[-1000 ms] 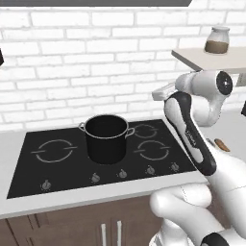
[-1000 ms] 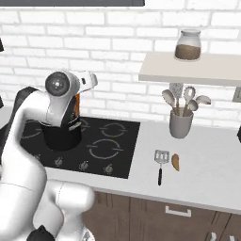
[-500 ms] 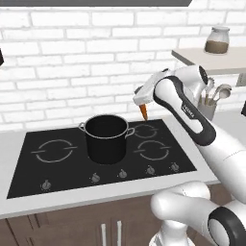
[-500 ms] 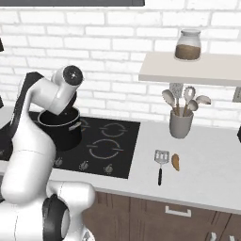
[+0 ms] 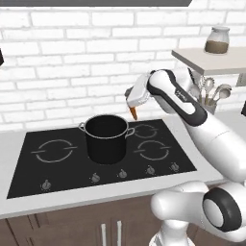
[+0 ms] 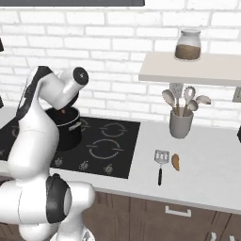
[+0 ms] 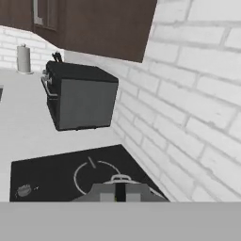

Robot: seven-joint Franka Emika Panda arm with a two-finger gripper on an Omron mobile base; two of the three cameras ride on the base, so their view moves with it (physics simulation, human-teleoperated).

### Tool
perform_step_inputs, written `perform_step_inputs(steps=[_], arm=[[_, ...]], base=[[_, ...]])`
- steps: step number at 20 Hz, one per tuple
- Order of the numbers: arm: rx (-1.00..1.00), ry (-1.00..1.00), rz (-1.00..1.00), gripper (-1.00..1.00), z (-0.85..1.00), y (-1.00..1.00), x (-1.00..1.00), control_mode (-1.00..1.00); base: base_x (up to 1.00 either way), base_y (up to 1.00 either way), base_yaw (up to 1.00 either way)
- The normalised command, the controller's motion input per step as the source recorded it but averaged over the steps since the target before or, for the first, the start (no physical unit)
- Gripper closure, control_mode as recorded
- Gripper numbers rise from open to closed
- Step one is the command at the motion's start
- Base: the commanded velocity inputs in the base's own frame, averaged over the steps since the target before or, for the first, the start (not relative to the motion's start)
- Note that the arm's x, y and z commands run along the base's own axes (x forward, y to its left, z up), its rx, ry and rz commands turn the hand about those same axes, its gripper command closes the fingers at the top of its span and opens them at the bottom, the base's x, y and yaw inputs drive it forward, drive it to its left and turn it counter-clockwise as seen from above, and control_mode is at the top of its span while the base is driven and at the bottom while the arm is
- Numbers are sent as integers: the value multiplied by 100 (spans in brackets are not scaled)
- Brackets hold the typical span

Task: Put the carrot and sweet potato in the pot. Retrieve the spatula and lightly stir the vegetables in the pot.

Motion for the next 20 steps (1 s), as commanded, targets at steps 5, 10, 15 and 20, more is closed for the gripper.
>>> perform_step_inputs(steps=[5, 10, 15, 20], arm=[[0, 3, 5, 100, -3, 16, 16, -100], [-1, 9, 5, 100, -70, 10, 40, -100], [0, 3, 8, 100, -68, 2, 29, -100], [0, 0, 7, 100, -42, 1, 27, -100]], base=[[0, 0, 0], [0, 0, 0], [0, 0, 0], [0, 0, 0]])
